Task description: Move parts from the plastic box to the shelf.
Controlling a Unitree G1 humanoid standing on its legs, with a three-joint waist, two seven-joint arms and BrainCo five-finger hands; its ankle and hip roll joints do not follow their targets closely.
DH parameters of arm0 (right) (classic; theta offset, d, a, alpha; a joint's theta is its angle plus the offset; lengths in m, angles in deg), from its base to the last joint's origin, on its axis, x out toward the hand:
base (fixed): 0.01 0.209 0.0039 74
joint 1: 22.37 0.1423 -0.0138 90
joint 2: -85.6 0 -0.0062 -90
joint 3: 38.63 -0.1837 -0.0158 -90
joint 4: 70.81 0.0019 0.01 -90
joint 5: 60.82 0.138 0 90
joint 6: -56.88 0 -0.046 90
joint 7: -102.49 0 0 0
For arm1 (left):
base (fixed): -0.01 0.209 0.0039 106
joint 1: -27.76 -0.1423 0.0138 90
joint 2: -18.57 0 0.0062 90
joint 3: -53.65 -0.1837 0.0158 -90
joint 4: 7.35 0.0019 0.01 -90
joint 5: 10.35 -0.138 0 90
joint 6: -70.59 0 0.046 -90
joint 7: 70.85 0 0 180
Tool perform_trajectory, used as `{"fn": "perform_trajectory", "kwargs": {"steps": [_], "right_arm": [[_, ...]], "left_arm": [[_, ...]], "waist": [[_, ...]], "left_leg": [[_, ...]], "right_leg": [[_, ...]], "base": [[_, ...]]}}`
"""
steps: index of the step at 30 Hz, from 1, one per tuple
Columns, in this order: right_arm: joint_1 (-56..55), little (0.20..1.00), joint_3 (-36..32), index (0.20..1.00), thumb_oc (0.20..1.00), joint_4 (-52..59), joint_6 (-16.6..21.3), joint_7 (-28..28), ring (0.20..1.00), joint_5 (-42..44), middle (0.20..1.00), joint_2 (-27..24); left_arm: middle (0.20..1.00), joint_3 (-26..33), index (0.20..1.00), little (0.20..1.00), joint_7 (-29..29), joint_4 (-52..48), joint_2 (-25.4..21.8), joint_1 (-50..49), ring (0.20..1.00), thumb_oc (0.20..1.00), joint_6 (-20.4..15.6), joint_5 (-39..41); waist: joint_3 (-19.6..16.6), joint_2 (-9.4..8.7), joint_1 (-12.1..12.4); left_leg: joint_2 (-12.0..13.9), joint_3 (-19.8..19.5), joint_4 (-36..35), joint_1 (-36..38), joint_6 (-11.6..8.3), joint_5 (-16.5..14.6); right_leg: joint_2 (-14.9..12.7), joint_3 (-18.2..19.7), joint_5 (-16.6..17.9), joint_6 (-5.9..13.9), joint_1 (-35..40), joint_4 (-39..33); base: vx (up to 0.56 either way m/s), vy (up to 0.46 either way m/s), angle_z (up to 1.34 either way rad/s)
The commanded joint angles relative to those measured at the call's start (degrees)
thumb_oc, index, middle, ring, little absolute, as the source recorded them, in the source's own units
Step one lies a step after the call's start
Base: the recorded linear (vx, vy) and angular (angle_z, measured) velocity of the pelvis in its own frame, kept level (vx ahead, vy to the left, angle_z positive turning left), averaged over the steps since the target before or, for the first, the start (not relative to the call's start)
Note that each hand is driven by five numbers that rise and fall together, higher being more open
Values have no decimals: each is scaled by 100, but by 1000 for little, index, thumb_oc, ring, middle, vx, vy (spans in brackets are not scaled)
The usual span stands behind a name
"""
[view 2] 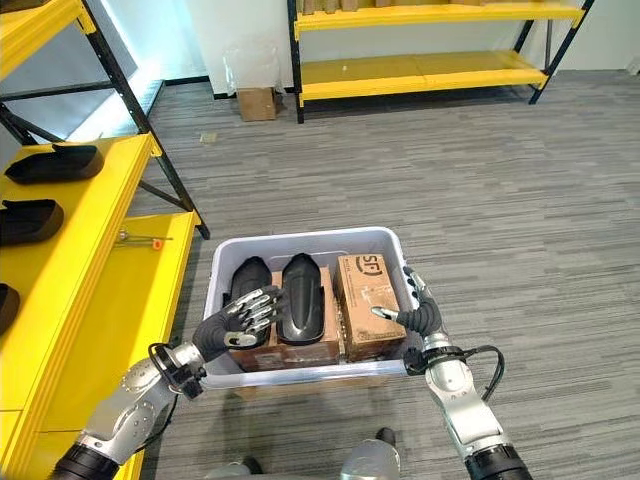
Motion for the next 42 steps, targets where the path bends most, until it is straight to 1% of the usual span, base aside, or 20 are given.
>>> {"fn": "perform_trajectory", "kwargs": {"steps": [1,2,3,4,6,7,9,11,13,15,18,22,25,28,30,34,36,38,40,42], "right_arm": [[218,1000,-343,1000,1000,289,90,95,1000,-165,1000,-121],[216,1000,-355,1000,1000,314,45,85,1000,-242,1000,-135],[256,1000,-383,1000,1000,324,-66,-61,1000,-161,1000,-165],[284,1000,-401,1000,1000,287,-20,-81,1000,-156,1000,-171],[447,1000,-449,1000,1000,215,279,-25,1000,-376,1000,-230],[523,1000,-453,1000,1000,227,341,30,1000,-445,1000,-274],[798,1000,-449,1000,1000,260,428,20,1000,-391,1000,-447],[1190,1000,-497,1000,1000,144,664,19,1000,-292,1000,-644],[1354,1000,-509,1000,1000,93,747,18,1000,-262,1000,-720],[1689,1000,-455,1000,1000,20,809,15,1000,-431,1000,-794],[2103,1000,-281,1000,1000,-148,571,207,1000,-482,1000,-855],[2380,1000,-135,1000,1000,-497,484,171,1000,-763,1000,-830],[2680,1000,119,1000,1000,-777,375,85,1000,-940,1000,-716],[2990,1000,273,1000,1000,-1054,254,-25,1000,-977,1000,-567],[3456,1000,418,1000,1000,-1550,-42,-213,1000,-911,1000,-397],[3647,1000,452,1000,1000,-1925,-115,-414,1000,-764,1000,-290],[3764,1000,419,1000,1000,-2222,-104,-608,1000,-372,1000,-230],[3843,1000,383,1000,1000,-2322,-52,-602,1000,-309,1000,-162],[3931,1000,367,1000,1000,-2343,-129,-639,1000,-249,1000,-99],[3990,1000,371,1000,1000,-2333,-316,-789,1000,20,1000,-66]], "left_arm": [[1000,173,1000,1000,-131,-413,-28,-326,1000,1000,-371,-141],[1000,216,1000,1000,-143,-449,-58,-394,1000,1000,-393,-154],[1000,299,1000,1000,-136,-550,-125,-499,1000,1000,-444,-214],[1000,305,1000,1000,-133,-573,-143,-493,1000,1000,-447,-221],[1000,317,1000,1000,-140,-678,-216,-458,1000,1000,-454,-165],[1000,320,1000,1000,-163,-710,-244,-414,1000,1000,-475,-142],[1000,319,1000,1000,-194,-749,-343,-159,1000,1000,-532,-96],[1000,337,1000,1000,-326,-799,-409,174,1000,1000,-515,29],[1000,370,1000,1000,-416,-840,-404,270,1000,1000,-488,110],[1000,394,1000,1000,-611,-895,-407,391,1000,1000,-672,126],[1000,467,1000,1000,-717,-956,-350,520,1000,1000,-900,337],[1000,455,1000,1000,-773,-926,-312,618,1000,1000,-941,415],[1000,365,1000,1000,-964,-854,-203,770,1000,1000,-977,526],[1000,263,1000,1000,-1041,-739,-115,936,1000,1000,-925,500],[1000,127,1000,1000,-1127,-654,-45,1158,1000,1000,-819,440],[1000,58,1000,1000,-1213,-577,7,1266,1000,1000,-769,420],[1000,-11,1000,1000,-1227,-546,112,1313,1000,1000,-576,858],[1000,-40,1000,1000,-1321,-522,154,1336,1000,1000,-563,873],[1000,-69,1000,1000,-1389,-476,210,1375,1000,1000,-557,823],[1000,-94,1000,1000,-1415,-459,239,1397,1000,1000,-558,793]], "waist": [[143,108,154],[167,74,203],[251,-15,349],[271,-31,378],[351,-75,498],[385,-79,544],[571,-91,658],[815,-112,778],[919,-95,831],[1082,-67,924],[1298,-1,1029],[1431,40,1095],[1539,86,1150],[1599,107,1206],[1705,135,1297],[1751,165,1347],[1751,200,1383],[1751,214,1399],[1751,226,1423],[1751,236,1436]], "left_leg": [[373,-65,248,-85,200,140],[364,-56,237,-102,216,130],[413,-55,302,-209,235,98],[428,-65,330,-247,232,93],[488,-125,451,-454,222,80],[517,-152,499,-569,216,80],[618,-248,628,-943,169,110],[727,-396,783,-1333,88,154],[763,-456,833,-1455,55,181],[817,-546,942,-1688,13,208],[885,-649,1089,-1992,-54,273],[912,-722,1205,-2158,-79,288],[906,-751,1269,-2263,-82,289],[882,-807,1300,-2337,-83,290],[857,-891,1359,-2483,-79,292],[835,-937,1402,-2597,-73,300],[807,-983,1421,-2745,-63,311],[788,-1001,1440,-2824,-44,306],[764,-1028,1485,-2951,-34,305],[748,-1043,1522,-3036,-22,301]], "right_leg": [[217,-56,-212,229,241,425],[180,-83,-155,270,212,393],[123,-193,-116,329,158,326],[123,-214,-123,329,150,316],[124,-291,-163,321,62,334],[127,-313,-188,313,-10,369],[147,-348,-263,270,-252,497],[181,-398,-334,209,-481,612],[181,-426,-361,185,-553,662],[169,-437,-418,138,-711,779],[92,-501,-493,68,-954,1020],[44,-523,-545,31,-1100,1204],[-5,-548,-589,3,-1232,1361],[-40,-551,-593,4,-1322,1447],[-91,-573,-585,14,-1459,1547],[-113,-585,-596,12,-1571,1635],[-122,-589,-610,0,-1711,1695],[-129,-595,-621,-3,-1806,1759],[-153,-612,-637,-9,-1945,1854],[-173,-627,-655,-18,-2040,1930]], "base": [[-25,69,-10],[-50,36,-7],[-47,3,2],[-52,-26,9],[-62,-36,11],[-155,-46,13],[-254,-98,26],[-243,-138,21],[-106,-73,17],[-106,-55,14],[-89,-16,2],[-27,-7,15],[-15,15,7],[-2,13,3],[-15,14,12],[-1,12,6],[0,0,0],[0,0,0],[1,12,8],[3,18,13]]}}
